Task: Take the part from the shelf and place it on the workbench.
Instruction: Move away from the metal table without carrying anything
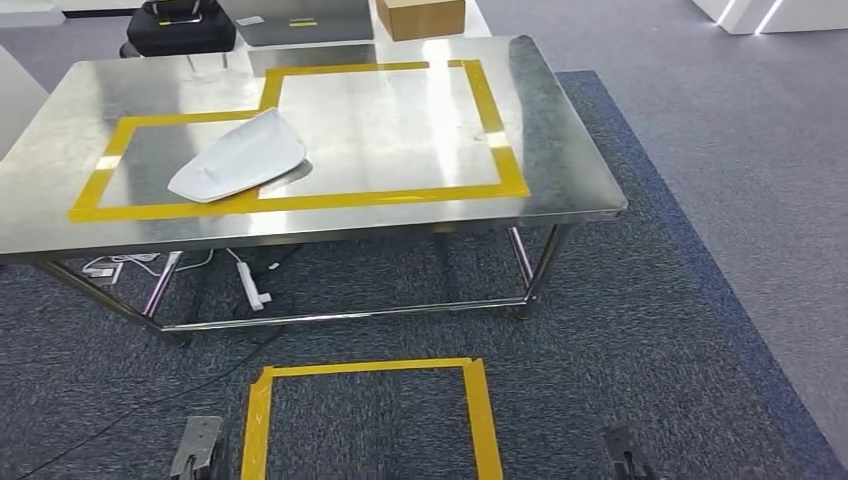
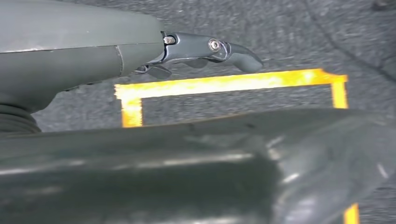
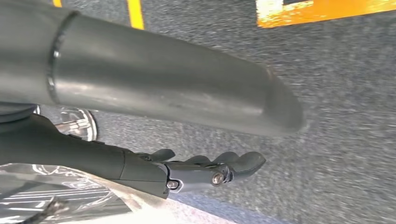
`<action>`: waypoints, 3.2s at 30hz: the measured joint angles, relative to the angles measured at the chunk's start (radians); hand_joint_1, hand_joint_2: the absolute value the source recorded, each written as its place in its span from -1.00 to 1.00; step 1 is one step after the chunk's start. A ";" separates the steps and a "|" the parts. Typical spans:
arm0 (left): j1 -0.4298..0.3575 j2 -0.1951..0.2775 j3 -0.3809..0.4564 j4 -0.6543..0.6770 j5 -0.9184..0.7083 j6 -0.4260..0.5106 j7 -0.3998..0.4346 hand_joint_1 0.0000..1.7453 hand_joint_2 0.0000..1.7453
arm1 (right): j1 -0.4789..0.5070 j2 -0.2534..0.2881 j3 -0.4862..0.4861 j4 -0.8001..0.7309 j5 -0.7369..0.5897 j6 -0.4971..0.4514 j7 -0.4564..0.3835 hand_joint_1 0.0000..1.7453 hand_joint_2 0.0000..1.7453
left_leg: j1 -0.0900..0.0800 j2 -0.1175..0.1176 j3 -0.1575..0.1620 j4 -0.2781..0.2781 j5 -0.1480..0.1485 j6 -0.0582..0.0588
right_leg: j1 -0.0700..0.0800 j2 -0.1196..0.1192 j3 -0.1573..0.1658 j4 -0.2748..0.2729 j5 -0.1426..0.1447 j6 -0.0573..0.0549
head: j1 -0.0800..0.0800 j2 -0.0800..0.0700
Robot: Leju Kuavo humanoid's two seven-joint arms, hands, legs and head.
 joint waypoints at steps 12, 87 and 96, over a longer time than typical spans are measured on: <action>-0.011 0.000 -0.019 0.007 -0.014 -0.013 -0.006 -1.00 -1.00 | 0.002 -0.003 -0.005 0.000 -0.002 0.024 0.002 -1.00 -1.00 | -0.011 0.008 0.094 -0.298 0.067 0.056 | -0.004 0.008 -0.124 0.249 -0.158 0.054 | 0.008 0.000; 0.005 0.003 -0.029 0.024 -0.057 0.198 -0.092 -1.00 -1.00 | 0.031 -0.033 -0.068 -0.002 -0.020 0.012 0.031 -1.00 -1.00 | -0.014 -0.037 -0.051 -0.073 -0.009 0.007 | -0.013 0.021 0.050 0.017 -0.055 0.006 | -0.009 0.000; 0.001 0.011 -0.031 0.024 -0.095 0.201 -0.176 -1.00 -1.00 | 0.030 -0.015 -0.076 -0.002 -0.044 0.003 -0.045 -1.00 -1.00 | -0.019 0.062 0.042 -0.226 0.058 0.016 | -0.002 -0.096 0.071 0.017 -0.082 0.030 | -0.009 0.000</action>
